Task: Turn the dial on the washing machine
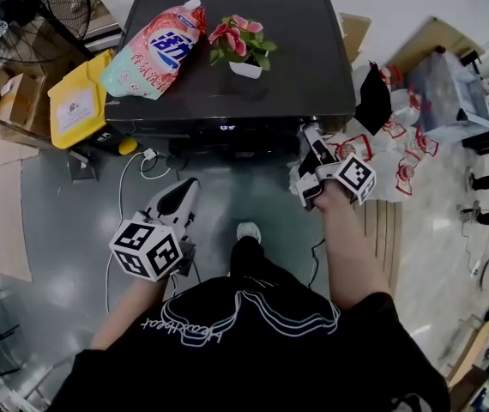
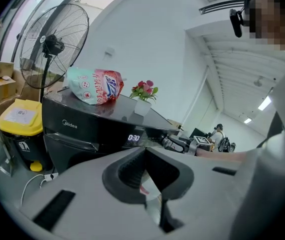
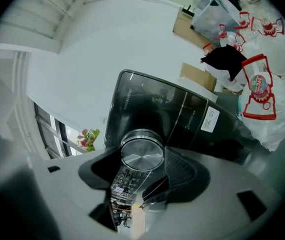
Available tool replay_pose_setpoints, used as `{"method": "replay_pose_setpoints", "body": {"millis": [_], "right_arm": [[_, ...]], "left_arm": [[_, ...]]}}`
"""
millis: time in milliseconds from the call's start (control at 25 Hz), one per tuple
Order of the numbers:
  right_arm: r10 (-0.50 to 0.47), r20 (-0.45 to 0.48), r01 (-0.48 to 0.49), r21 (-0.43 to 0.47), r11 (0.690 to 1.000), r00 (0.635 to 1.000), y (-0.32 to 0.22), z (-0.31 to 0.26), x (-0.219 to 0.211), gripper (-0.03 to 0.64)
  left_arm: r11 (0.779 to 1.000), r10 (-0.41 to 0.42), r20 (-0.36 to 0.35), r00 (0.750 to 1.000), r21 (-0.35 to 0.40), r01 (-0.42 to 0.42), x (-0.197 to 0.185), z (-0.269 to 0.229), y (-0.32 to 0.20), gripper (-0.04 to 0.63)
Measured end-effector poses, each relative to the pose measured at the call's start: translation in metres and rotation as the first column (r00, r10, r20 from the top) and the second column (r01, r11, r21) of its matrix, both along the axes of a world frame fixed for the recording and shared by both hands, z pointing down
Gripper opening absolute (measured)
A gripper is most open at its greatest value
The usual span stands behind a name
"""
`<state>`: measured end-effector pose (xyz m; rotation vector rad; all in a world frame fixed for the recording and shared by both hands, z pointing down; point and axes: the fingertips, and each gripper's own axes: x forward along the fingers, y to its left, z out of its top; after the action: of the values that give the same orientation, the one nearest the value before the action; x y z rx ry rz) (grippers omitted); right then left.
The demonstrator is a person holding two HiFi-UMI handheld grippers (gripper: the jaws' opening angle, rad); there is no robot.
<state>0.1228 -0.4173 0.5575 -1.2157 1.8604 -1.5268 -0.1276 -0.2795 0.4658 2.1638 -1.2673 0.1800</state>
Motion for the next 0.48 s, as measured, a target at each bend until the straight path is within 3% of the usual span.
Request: {"method": "replay_pose_setpoints", "body": {"millis": [160, 240, 320, 400, 480], "right_arm": [[-0.017, -0.085, 0.021, 0.052, 0.998, 0.996, -0.001, -0.008, -0.005, 0.298], [-0.021, -0.181, 0.037, 0.084, 0.996, 0.983, 0.001, -0.011, -0.005, 0.337], [-0.027, -0.333, 0.067, 0.111, 0.991, 0.943, 0.004, -0.012, -0.003, 0.363], [-0.029, -0.525, 0.122, 0.144, 0.982, 0.851, 0.007, -0.015, -0.001, 0.376], [-0.018, -0.718, 0.199, 0.168, 0.965, 0.696, 0.009, -0.018, -0.003, 0.382]], "left_arm": [[1.0, 0.01, 0.002, 1.0, -0.001, -0.01, 0.002, 0.0, -0.003, 0.005], [1.0, 0.014, 0.0, 1.0, -0.001, -0.014, 0.003, 0.001, -0.002, 0.005], [1.0, 0.015, -0.005, 1.0, 0.0, -0.015, 0.004, 0.002, -0.001, 0.005], [1.0, 0.014, -0.008, 1.0, 0.0, -0.014, 0.003, 0.002, 0.0, 0.005], [1.0, 0.014, -0.008, 1.0, -0.001, -0.014, 0.001, 0.004, 0.002, 0.005]]}}
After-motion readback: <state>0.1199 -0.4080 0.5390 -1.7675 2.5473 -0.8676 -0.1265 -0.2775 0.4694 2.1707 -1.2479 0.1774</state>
